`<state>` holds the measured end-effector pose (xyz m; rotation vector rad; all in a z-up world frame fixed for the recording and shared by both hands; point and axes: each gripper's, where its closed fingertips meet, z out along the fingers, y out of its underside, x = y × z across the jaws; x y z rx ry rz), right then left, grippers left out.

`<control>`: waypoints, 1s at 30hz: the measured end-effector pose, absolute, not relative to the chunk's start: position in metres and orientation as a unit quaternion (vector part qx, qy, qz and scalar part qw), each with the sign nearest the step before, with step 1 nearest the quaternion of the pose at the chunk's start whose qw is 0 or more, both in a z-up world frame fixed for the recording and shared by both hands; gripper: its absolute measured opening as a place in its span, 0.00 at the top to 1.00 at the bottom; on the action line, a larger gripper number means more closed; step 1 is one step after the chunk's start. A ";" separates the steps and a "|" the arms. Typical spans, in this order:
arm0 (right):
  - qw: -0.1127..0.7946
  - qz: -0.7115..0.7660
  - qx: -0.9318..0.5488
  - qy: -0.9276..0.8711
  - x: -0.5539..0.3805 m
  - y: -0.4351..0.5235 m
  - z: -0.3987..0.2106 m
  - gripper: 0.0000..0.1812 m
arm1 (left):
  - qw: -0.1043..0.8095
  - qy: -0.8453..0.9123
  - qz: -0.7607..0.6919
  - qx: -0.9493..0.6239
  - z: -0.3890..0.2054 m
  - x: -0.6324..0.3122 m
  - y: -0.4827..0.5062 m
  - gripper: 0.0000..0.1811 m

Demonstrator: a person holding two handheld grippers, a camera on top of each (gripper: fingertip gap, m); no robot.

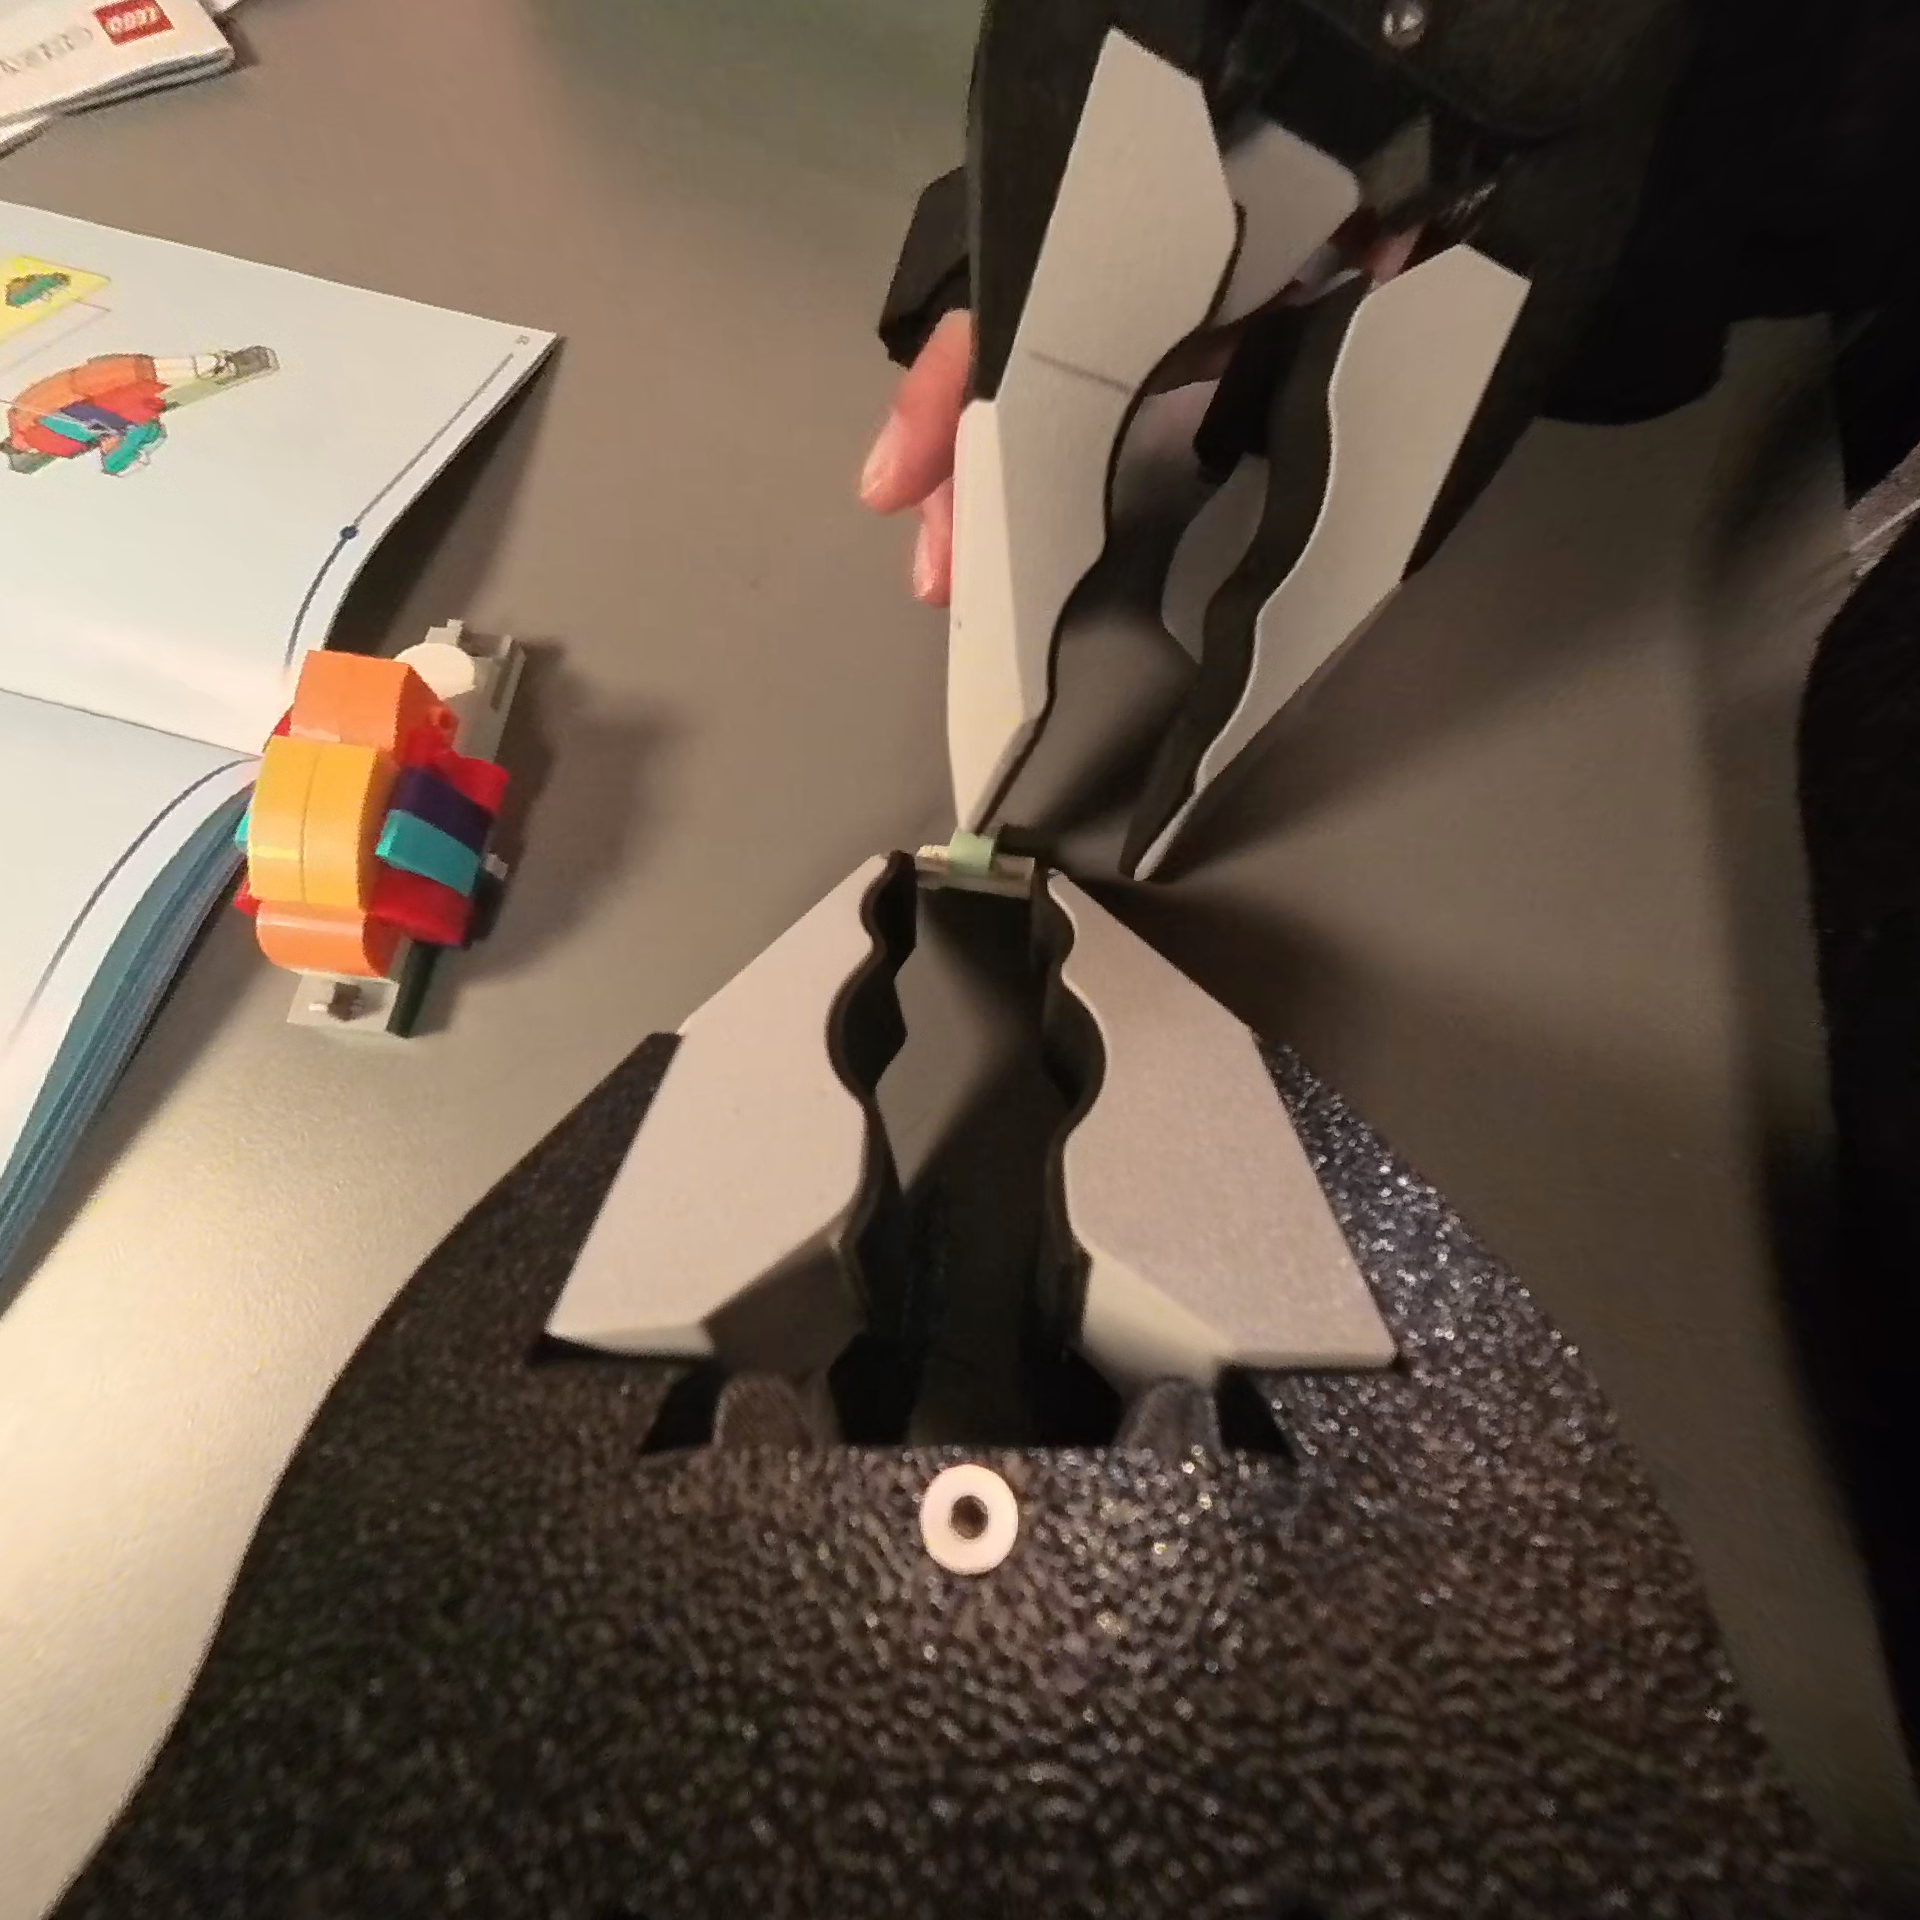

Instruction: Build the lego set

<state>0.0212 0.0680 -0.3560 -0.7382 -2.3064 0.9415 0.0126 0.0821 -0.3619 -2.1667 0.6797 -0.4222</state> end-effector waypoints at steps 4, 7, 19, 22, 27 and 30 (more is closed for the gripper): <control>0.262 0.351 -0.282 -0.853 0.020 0.068 -0.357 0.84 | 0.403 0.268 -0.169 -0.859 -0.362 0.012 0.083 0.89; 0.258 0.352 -0.288 -0.852 0.020 0.068 -0.357 0.84 | 0.403 0.266 -0.171 -0.859 -0.362 0.012 0.083 0.89; 0.277 0.329 -0.286 -0.856 0.011 0.075 -0.356 0.84 | 0.397 0.184 -0.224 -0.871 -0.358 0.004 0.089 0.89; 0.302 0.321 -0.279 -0.853 0.007 0.079 -0.354 0.86 | 0.400 0.162 -0.240 -0.870 -0.356 0.002 0.091 0.89; 0.347 0.311 -0.263 -0.845 0.001 0.082 -0.348 0.90 | 0.410 0.136 -0.265 -0.862 -0.350 0.000 0.092 0.89; 0.366 0.308 -0.258 -0.840 -0.002 0.084 -0.346 0.91 | 0.413 0.125 -0.275 -0.859 -0.348 -0.001 0.093 0.89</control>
